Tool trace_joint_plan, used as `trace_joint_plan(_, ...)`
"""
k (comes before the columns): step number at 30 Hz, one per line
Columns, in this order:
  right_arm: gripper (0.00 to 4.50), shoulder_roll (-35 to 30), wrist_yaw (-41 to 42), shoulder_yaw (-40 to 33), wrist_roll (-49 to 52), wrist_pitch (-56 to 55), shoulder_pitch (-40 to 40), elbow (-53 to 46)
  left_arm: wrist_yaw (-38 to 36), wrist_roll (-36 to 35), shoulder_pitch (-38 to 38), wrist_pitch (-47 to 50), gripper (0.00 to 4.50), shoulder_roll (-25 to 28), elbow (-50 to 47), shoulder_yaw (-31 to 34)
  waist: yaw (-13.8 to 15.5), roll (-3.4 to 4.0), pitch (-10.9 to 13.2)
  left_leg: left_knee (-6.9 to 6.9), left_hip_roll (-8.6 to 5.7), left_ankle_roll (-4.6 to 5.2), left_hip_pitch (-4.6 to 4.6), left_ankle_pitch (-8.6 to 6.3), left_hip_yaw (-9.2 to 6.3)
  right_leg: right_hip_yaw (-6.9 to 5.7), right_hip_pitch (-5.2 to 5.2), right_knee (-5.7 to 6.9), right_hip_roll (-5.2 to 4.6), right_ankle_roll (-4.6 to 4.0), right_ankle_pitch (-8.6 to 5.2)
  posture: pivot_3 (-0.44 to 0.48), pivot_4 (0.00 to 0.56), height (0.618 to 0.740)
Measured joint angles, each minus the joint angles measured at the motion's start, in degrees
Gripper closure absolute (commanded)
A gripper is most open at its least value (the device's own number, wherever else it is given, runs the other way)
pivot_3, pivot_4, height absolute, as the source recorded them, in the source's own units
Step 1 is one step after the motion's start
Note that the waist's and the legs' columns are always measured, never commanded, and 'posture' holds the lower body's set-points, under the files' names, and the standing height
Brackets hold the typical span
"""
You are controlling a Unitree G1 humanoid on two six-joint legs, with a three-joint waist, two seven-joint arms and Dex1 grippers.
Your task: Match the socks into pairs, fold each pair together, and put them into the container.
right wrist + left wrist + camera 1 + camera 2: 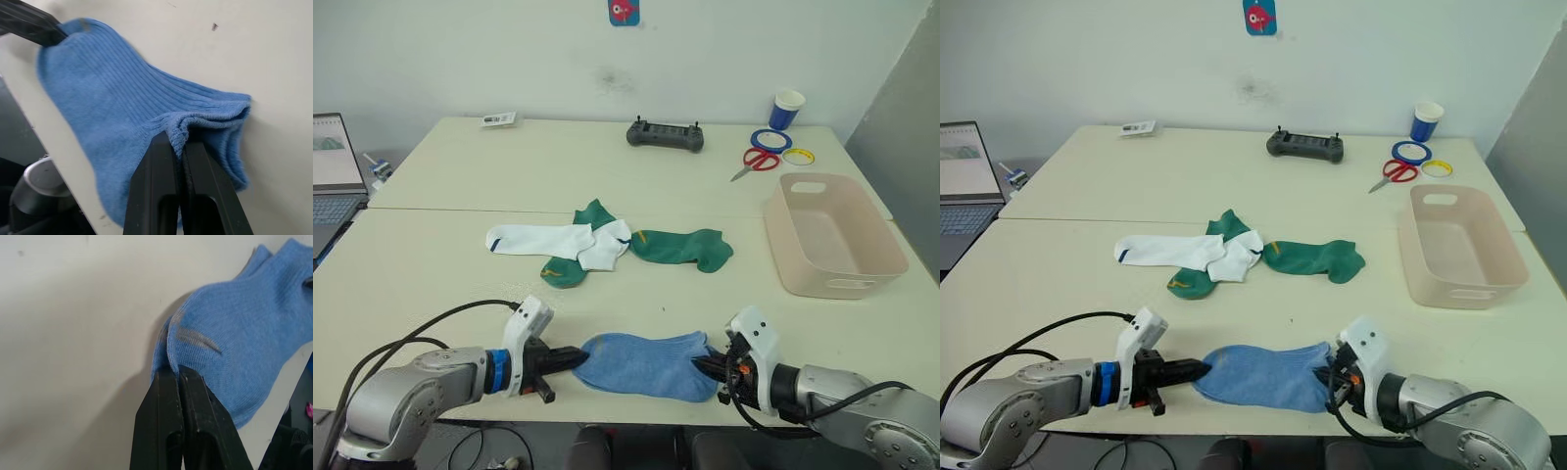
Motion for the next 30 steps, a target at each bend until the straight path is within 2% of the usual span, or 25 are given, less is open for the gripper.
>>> trace_joint_plan(7, 4.49, -0.8, 0.2, 0.3, -3.6, -3.0, -0.1, 0.0, -0.2, 0.0, 0.4, -1.5, 4.5, 0.4, 0.0, -0.4, 0.0, 0.0, 0.0, 0.01, 0.0, 0.0, 0.0, 0.0, 0.02, 0.0, 0.0, 0.0, 0.01, 0.01, 0.0, 0.0, 0.15, 0.74)
trace_joint_plan(12, 4.49, -0.8, 0.9, -1.9, -1.6, -2.7, -0.2, -1.4, -1.3, -2.3, 0.3, -1.7, 4.5, 0.8, -0.2, 1.8, 0.0, 0.0, 0.0, 0.0, 0.01, 0.0, -0.05, 0.0, 0.0, -0.02, -0.04, 0.0, 0.02, 0.0, 0.0, 0.0, 0.15, 0.74)
trace_joint_plan(17, 4.49, -1.0, 1.1, -2.6, 0.5, -1.3, 0.0, -2.0, -2.5, -4.7, 1.2, -0.7, 4.5, 3.7, -1.9, 3.6, 0.0, 0.0, 0.0, 0.0, 0.02, 0.0, -0.06, 0.0, 0.04, 0.03, -0.07, 0.0, 0.02, 0.0, 0.0, 0.0, 0.15, 0.74)
trace_joint_plan(23, 4.49, -1.4, 0.4, 0.5, -1.8, -0.7, -0.5, -0.6, 0.2, -2.4, 2.7, -2.1, 4.5, 1.2, -2.0, -0.9, 0.0, -0.01, 0.0, 0.02, 0.01, 0.0, -0.07, 0.0, 0.04, 0.04, -0.09, 0.01, 0.02, 0.01, 0.01, 0.0, 0.15, 0.74)
trace_joint_plan(29, 4.49, -1.2, 0.1, 1.1, -3.7, -0.8, -1.5, 0.5, 1.2, -0.5, 4.3, -5.9, 4.5, 0.1, -2.2, -1.5, 0.0, -0.01, 0.0, 0.01, 0.01, 0.0, -0.09, 0.0, 0.05, 0.04, -0.11, 0.01, 0.03, 0.0, 0.0, 0.0, 0.15, 0.74)
trace_joint_plan(30, 4.25, -1.2, 0.3, 1.1, -3.8, -0.8, -1.5, 0.5, 1.2, -0.3, 4.6, -6.5, 4.5, 0.0, -2.2, -1.5, 0.0, -0.01, 0.0, 0.01, 0.01, 0.0, -0.09, 0.0, 0.05, 0.05, -0.11, 0.01, 0.02, 0.0, 0.0, 0.0, 0.15, 0.74)
